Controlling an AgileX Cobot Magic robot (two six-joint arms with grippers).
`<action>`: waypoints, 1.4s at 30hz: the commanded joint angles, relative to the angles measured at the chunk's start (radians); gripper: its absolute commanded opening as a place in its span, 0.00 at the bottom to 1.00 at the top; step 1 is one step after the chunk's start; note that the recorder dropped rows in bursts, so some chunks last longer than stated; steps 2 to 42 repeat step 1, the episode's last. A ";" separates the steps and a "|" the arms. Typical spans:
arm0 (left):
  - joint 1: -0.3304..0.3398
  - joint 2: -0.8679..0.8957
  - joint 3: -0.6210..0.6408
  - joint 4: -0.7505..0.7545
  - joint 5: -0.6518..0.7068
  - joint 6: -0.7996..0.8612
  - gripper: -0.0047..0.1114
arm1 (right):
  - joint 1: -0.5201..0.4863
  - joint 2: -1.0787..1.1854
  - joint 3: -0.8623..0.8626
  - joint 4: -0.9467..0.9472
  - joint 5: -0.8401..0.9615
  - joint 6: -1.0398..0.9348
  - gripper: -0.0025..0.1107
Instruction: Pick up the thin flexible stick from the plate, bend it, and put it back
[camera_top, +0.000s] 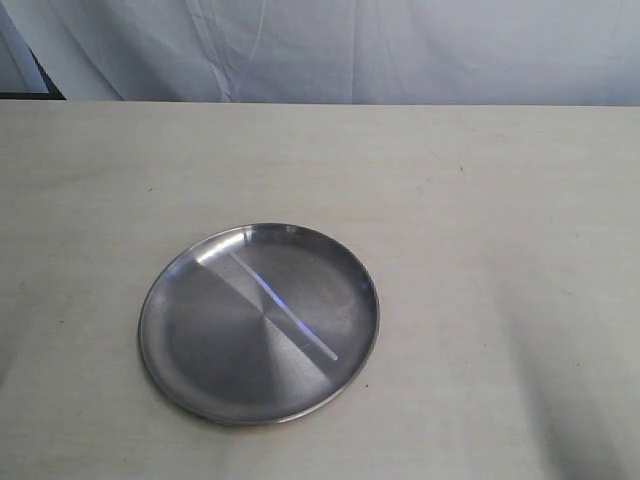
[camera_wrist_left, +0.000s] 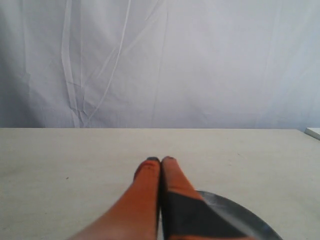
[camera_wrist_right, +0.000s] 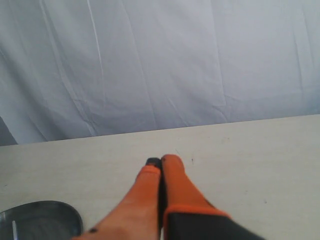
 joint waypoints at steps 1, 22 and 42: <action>-0.002 -0.003 0.004 -0.001 0.001 0.003 0.04 | -0.005 -0.007 0.002 0.004 0.003 -0.005 0.01; -0.002 -0.003 0.004 -0.001 0.001 0.003 0.04 | -0.005 -0.007 0.002 0.004 0.003 -0.005 0.01; -0.002 -0.003 0.004 -0.001 0.001 0.003 0.04 | -0.005 -0.007 0.002 0.004 0.003 -0.005 0.01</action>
